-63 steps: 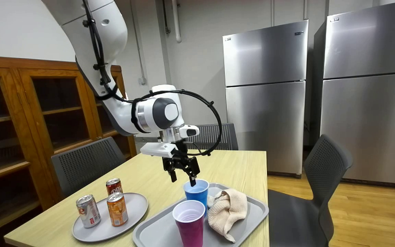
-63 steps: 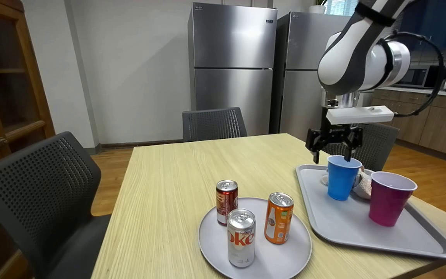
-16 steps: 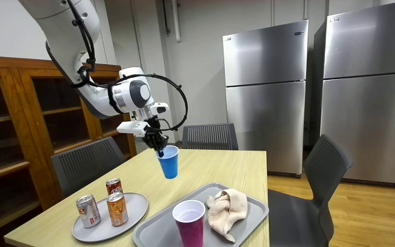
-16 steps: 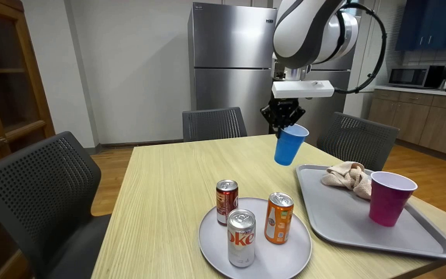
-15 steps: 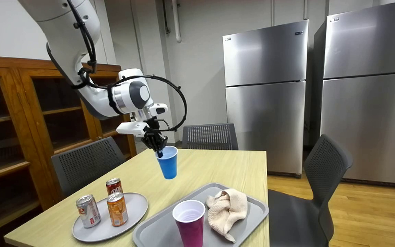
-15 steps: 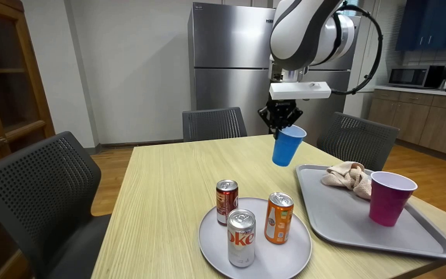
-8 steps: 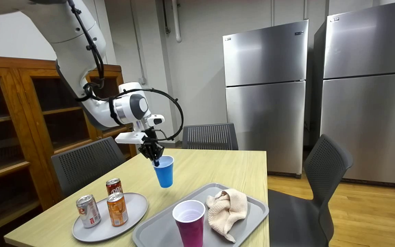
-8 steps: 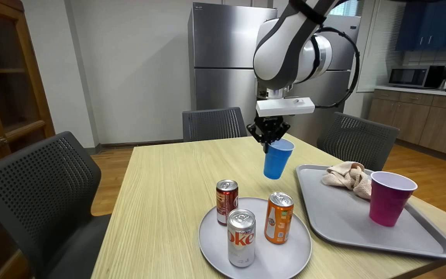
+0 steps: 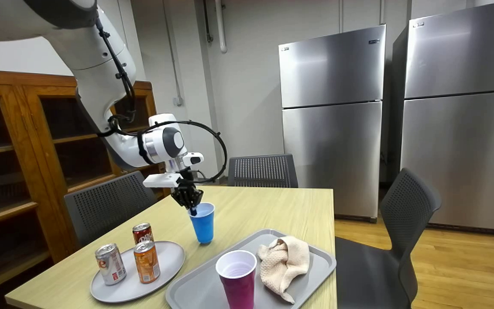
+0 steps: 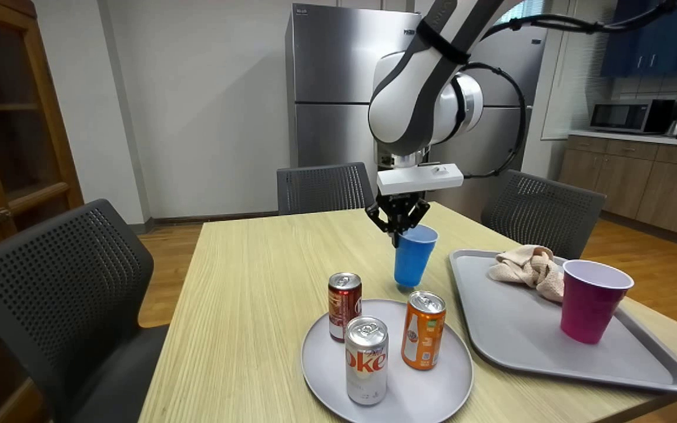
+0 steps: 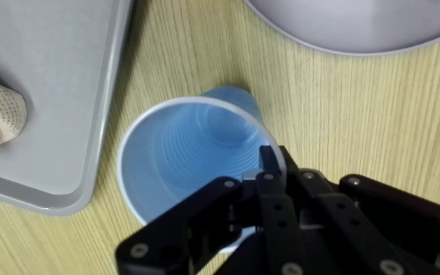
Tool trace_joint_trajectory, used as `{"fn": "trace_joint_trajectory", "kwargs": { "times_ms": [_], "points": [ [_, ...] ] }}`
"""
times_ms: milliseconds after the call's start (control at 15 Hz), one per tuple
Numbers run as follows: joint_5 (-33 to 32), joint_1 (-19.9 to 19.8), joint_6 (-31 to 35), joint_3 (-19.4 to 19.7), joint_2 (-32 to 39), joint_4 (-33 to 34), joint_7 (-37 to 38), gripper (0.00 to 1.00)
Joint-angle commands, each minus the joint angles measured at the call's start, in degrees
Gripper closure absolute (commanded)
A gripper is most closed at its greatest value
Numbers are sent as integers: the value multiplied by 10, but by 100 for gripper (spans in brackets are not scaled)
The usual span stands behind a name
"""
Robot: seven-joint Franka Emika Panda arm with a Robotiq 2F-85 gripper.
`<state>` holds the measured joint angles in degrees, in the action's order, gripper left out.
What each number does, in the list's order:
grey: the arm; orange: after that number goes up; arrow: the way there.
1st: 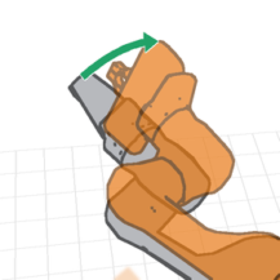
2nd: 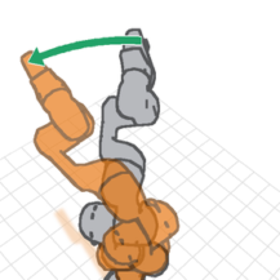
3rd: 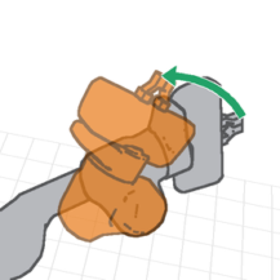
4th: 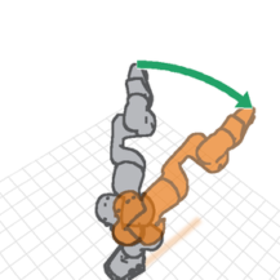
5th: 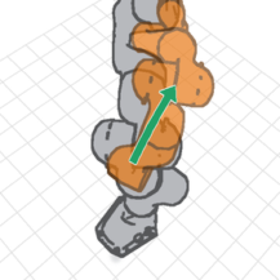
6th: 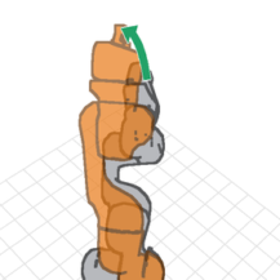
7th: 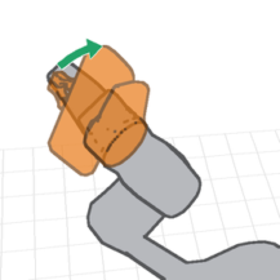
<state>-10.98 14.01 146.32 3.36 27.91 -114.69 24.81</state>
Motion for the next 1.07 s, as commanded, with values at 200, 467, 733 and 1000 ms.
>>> {"fn": "trace_joint_trajectory", "kwargs": {
  "times_ms": [200, 467, 733, 1000],
  "points": [
    [-2, 3, -38, 1, 13, 34, -12, 55],
    [6, -3, -27, -5, -14, 24, -21, 25],
    [14, -12, -15, -9, -54, 4, -30, 0],
    [27, -30, -10, -12, -108, -32, -44, 0]
  ]
}}
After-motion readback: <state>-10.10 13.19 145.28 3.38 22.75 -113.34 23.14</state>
